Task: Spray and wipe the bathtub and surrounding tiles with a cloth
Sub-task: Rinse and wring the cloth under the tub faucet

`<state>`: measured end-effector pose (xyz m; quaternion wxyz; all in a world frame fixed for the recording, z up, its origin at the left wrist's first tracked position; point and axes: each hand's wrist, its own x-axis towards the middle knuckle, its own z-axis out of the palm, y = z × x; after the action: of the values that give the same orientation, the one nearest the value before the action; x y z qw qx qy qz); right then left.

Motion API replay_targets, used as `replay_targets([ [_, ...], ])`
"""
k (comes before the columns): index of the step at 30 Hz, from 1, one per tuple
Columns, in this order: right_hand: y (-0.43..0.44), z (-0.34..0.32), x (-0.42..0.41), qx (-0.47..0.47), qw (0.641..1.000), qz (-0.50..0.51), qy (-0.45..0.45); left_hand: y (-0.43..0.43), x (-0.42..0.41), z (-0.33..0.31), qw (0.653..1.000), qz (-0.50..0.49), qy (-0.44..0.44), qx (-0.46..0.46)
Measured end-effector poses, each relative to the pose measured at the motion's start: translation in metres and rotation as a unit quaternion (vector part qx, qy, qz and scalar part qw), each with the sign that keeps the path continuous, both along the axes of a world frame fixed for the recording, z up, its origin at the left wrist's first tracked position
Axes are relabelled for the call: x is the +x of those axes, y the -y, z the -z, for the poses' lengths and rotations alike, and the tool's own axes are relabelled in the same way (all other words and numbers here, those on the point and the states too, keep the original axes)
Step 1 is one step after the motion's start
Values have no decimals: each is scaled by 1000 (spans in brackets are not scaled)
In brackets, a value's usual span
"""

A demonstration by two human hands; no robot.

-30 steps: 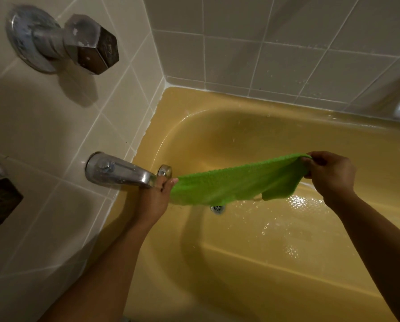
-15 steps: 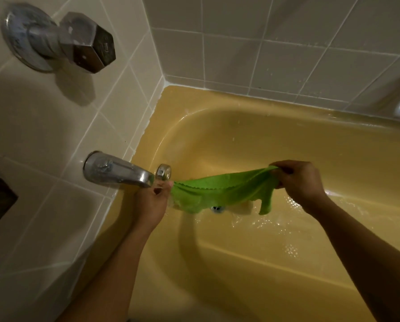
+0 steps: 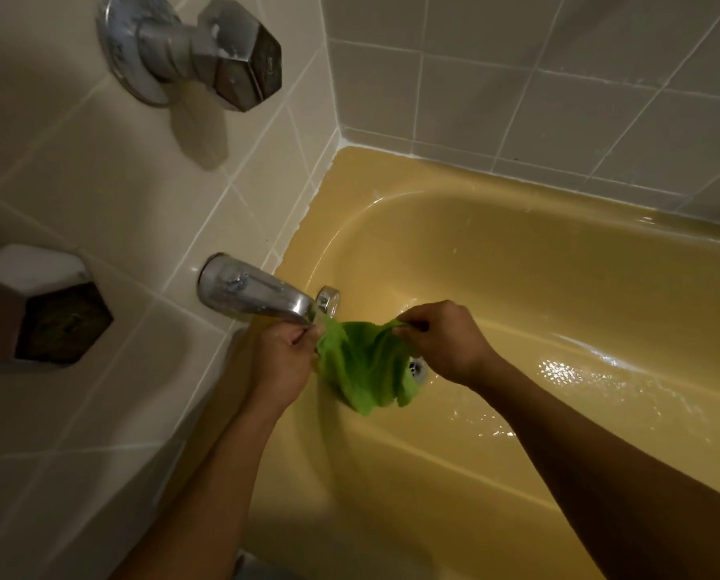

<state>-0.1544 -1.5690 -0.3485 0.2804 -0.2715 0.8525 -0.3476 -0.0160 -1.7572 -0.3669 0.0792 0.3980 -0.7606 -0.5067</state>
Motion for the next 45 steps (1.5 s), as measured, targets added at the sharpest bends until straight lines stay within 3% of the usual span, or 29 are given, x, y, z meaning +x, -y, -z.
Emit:
replay_targets([
  [6, 57, -4, 17, -43, 998, 14, 49, -3, 5, -6, 992, -103, -46, 53],
  [14, 94, 0, 26, -32, 998, -19, 53, 3, 8, -14, 996, -74, -21, 48],
  [20, 97, 4, 25, -15, 998, -62, 22, 9, 7, -13, 987, -103, -42, 117],
  [31, 87, 10, 23, -25, 998, -49, -36, 16, 10, -9, 983, 40, 4, 178],
  [37, 74, 8, 10, -46, 997, -66, 11, 22, 6, -3, 991, 117, 51, 34],
  [45, 48, -11, -11, -87, 991, -75, 69, 25, -10, 7, 967, 248, 63, -10],
])
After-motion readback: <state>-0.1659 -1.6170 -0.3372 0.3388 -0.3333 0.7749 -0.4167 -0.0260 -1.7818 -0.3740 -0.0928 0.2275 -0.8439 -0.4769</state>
